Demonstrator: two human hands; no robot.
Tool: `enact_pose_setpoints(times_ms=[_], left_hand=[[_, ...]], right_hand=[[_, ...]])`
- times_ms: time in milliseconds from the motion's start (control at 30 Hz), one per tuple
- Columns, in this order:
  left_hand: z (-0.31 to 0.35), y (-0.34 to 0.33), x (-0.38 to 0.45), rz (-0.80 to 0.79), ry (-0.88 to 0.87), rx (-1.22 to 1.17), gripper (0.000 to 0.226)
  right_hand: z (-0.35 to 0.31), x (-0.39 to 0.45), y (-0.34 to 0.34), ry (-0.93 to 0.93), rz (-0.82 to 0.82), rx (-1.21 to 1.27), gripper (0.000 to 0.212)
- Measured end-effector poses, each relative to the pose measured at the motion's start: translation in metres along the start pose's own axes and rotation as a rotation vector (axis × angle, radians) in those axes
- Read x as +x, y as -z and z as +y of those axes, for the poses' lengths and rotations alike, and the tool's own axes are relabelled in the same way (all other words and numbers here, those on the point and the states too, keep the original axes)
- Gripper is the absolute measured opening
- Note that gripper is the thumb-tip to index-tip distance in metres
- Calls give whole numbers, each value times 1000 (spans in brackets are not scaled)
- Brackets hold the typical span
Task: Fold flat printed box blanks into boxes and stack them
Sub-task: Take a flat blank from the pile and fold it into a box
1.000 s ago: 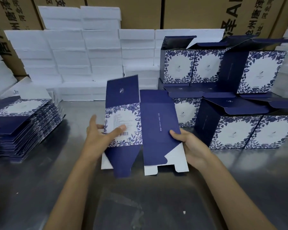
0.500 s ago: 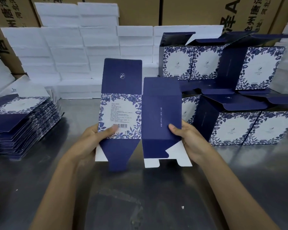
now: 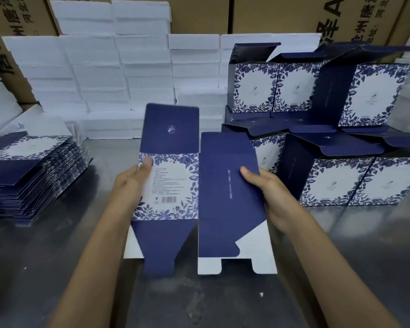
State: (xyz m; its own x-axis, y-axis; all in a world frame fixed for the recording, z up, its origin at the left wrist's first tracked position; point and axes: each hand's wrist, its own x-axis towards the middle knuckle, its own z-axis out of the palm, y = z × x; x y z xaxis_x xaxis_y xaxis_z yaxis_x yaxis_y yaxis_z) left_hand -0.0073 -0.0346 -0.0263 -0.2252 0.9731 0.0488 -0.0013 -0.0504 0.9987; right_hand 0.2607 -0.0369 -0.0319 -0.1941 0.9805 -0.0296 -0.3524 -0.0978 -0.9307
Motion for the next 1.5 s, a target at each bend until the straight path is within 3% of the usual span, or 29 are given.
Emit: enact_pose_setpoints(times_ms=[100, 200, 267, 333, 400, 500, 600, 667, 800, 900, 1033, 1167, 1500], left_hand=[[-5, 8, 8, 187, 16, -8, 45], [-10, 7, 12, 207, 39, 9, 43], [-13, 1, 11, 176, 9, 45, 56], [-16, 0, 12, 91, -79, 252, 77], [-12, 2, 12, -73, -153, 348, 80], [-4, 2, 6, -424, -165, 296, 82], [-1, -2, 5, -539, -202, 291, 96], [0, -4, 3, -556, -222, 242, 97], [-1, -12, 1, -502, -338, 216, 78], [0, -19, -1, -396, -366, 156, 57], [3, -25, -5, -328, -336, 132, 50], [6, -29, -9, -312, -355, 127, 50], [3, -27, -8, -327, -321, 150, 59]], right_hand=[[-1, -2, 1, -68, -22, -5, 72], [-4, -3, 3, -3, -137, 14, 30], [-6, -3, 1, 22, -93, 3, 30], [-5, -2, 0, 35, -55, 7, 36], [-6, -2, -4, 23, -44, 37, 39], [-5, -3, -6, -21, -62, 129, 34], [-2, -2, -4, 12, -55, 155, 34], [-1, -3, -5, 28, -106, 83, 43], [4, -6, -7, 102, -237, -168, 57], [7, -7, -9, 116, -324, -169, 77], [9, -7, -10, 87, -419, -198, 98], [15, -1, -6, 106, -455, -282, 96], [36, 12, -19, 233, 45, -587, 73]])
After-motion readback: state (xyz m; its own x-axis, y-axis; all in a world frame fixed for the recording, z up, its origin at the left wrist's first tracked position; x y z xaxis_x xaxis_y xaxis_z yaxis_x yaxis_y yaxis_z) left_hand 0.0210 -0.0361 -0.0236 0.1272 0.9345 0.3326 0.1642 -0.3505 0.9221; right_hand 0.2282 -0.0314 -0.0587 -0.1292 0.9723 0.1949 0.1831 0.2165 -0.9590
